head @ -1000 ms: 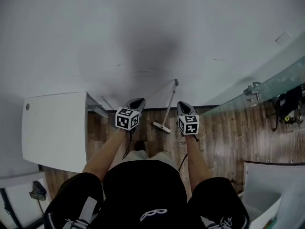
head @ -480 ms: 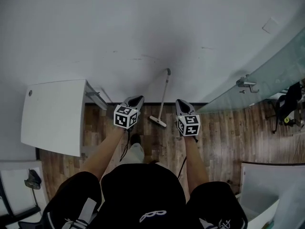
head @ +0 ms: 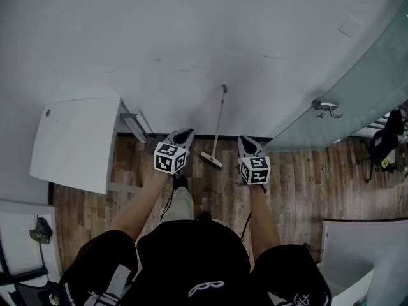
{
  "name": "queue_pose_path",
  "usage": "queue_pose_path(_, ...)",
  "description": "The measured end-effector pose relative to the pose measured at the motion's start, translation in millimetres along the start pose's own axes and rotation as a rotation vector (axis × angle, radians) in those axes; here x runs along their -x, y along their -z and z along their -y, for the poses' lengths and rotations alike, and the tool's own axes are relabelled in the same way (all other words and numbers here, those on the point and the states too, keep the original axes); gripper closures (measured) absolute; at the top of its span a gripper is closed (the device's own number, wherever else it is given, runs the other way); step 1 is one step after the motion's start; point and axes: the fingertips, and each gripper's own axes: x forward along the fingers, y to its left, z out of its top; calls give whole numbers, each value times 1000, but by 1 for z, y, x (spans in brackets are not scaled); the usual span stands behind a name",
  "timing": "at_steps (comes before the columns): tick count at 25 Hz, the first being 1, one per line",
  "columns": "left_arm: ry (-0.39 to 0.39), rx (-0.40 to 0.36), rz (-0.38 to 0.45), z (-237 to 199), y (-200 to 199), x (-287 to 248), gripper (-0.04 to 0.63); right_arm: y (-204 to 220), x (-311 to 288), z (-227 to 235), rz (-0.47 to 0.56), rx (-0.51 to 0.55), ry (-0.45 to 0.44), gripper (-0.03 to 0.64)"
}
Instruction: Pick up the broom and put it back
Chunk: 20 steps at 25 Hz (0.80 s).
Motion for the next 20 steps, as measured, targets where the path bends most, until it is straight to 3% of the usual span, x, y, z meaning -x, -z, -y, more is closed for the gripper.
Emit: queue_pose_path(20, -27, -17, 22, 56, 9, 29, 578, 10, 48, 6, 25, 7, -30, 594)
